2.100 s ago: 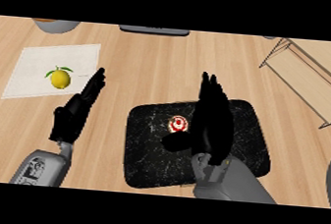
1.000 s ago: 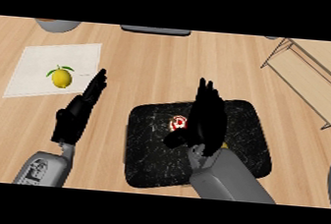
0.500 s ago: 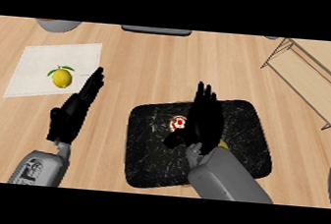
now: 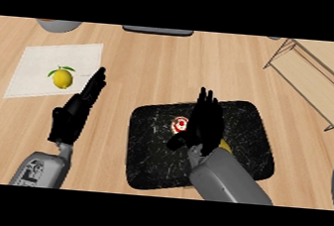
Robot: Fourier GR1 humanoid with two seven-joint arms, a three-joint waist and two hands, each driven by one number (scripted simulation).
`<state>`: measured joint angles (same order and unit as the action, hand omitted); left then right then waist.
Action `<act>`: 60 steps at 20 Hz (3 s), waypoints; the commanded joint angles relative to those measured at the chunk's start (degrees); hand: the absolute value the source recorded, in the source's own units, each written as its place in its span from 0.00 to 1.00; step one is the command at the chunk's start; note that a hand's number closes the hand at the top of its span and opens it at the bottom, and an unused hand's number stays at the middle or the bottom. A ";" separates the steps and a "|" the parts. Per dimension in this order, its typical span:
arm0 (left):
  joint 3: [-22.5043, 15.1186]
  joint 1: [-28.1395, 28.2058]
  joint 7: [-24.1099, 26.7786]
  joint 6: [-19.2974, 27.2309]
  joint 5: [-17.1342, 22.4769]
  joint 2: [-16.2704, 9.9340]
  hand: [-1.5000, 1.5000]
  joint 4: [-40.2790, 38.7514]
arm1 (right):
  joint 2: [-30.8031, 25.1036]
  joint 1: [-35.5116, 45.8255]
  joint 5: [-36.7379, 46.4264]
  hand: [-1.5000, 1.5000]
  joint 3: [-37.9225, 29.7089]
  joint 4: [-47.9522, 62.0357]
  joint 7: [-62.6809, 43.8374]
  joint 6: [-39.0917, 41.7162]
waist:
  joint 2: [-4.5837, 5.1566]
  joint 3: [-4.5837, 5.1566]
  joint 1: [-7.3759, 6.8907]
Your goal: Pick the cupcake from the tray and place it in the tiered shelf
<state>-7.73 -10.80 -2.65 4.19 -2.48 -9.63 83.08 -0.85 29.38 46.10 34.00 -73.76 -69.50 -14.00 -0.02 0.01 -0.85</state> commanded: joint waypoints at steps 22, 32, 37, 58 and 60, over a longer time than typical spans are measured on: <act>2.55 -1.13 2.27 -2.02 -0.39 -0.12 0.50 -2.04 | -0.29 12.93 -3.12 1.00 -9.39 16.47 -8.12 -2.24 | 0.56 0.07 -0.20; -0.38 -3.66 0.25 -1.52 -1.89 2.34 0.50 -1.16 | -1.93 28.56 2.78 1.00 -24.41 37.63 -6.83 -14.64 | 1.54 0.02 -3.47; 0.26 -3.42 0.43 -1.83 -1.36 2.11 0.50 -1.64 | -2.59 32.93 9.09 1.00 -27.32 36.90 -4.38 -27.07 | 1.14 0.06 -2.92; 0.97 -1.43 1.34 -1.69 -2.00 1.58 0.50 -2.24 | -12.33 57.52 39.95 1.00 -34.69 55.14 -15.73 -21.28 | 0.16 0.24 -0.81; 0.84 -0.14 0.81 -1.45 -2.16 1.52 0.50 -1.38 | -13.56 58.19 41.24 1.00 -35.99 56.44 -15.75 -18.82 | 0.07 0.19 -0.70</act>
<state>-7.25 -12.11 -1.97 3.28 -4.88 -7.36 81.22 -12.30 84.44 83.32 -0.76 -19.12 -72.36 -35.47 0.16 0.23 -1.84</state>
